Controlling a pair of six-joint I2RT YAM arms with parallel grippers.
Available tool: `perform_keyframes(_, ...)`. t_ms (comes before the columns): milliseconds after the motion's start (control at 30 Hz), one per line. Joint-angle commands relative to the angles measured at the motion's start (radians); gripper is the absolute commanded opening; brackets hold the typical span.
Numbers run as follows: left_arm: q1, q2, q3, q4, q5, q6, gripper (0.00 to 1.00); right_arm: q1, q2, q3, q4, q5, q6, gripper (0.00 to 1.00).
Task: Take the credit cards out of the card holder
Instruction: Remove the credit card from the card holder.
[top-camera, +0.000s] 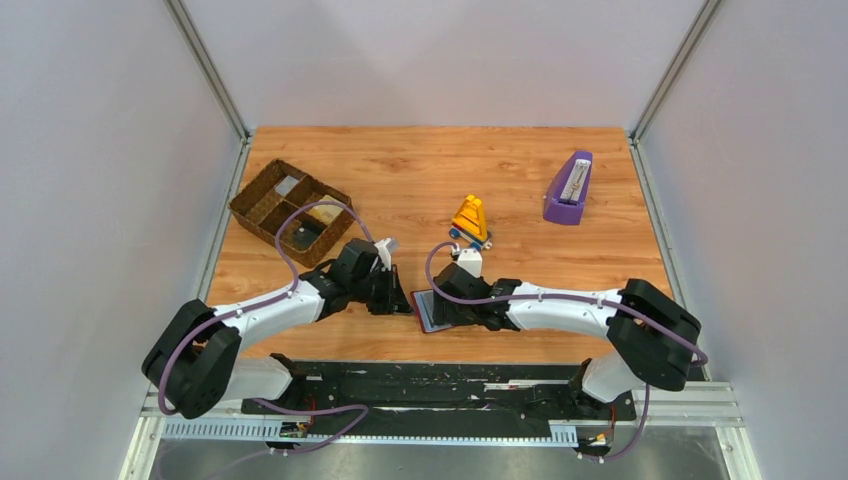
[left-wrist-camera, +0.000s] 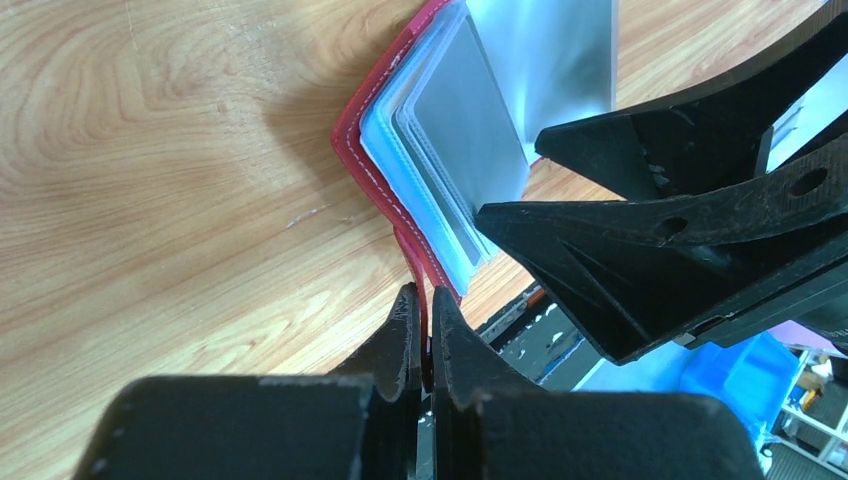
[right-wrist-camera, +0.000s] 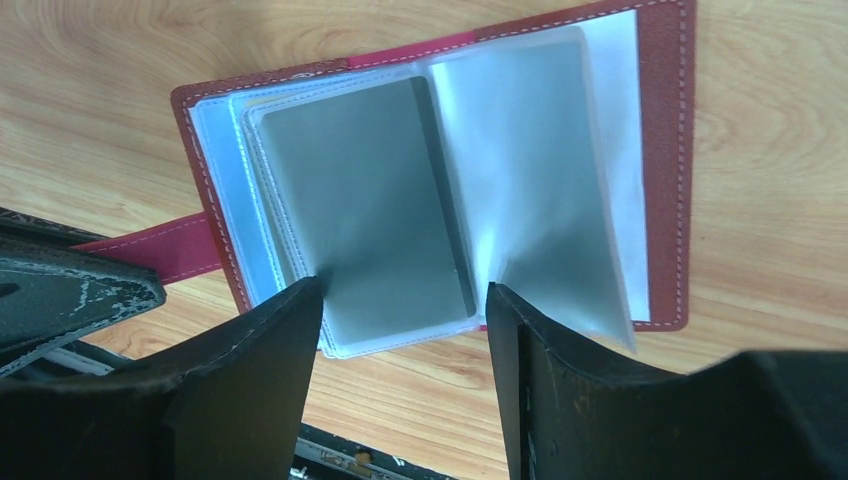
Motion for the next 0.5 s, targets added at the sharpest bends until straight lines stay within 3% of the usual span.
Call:
perform_keyframes(0,-0.002,0.003,0.040,0.007,0.014,0.024,0.00,0.001,-0.034,0.019,-0.037,0.056,-0.009,0.62)
perform_keyframes(267,-0.002,0.015,0.040,0.005,0.020,0.031,0.00,0.000,-0.065,0.020,-0.041,0.076,-0.029,0.62)
perform_keyframes(467,-0.001,0.014,0.051,0.028,0.103,0.085,0.00,0.001,-0.090,0.013,0.028,-0.045,-0.118,0.63)
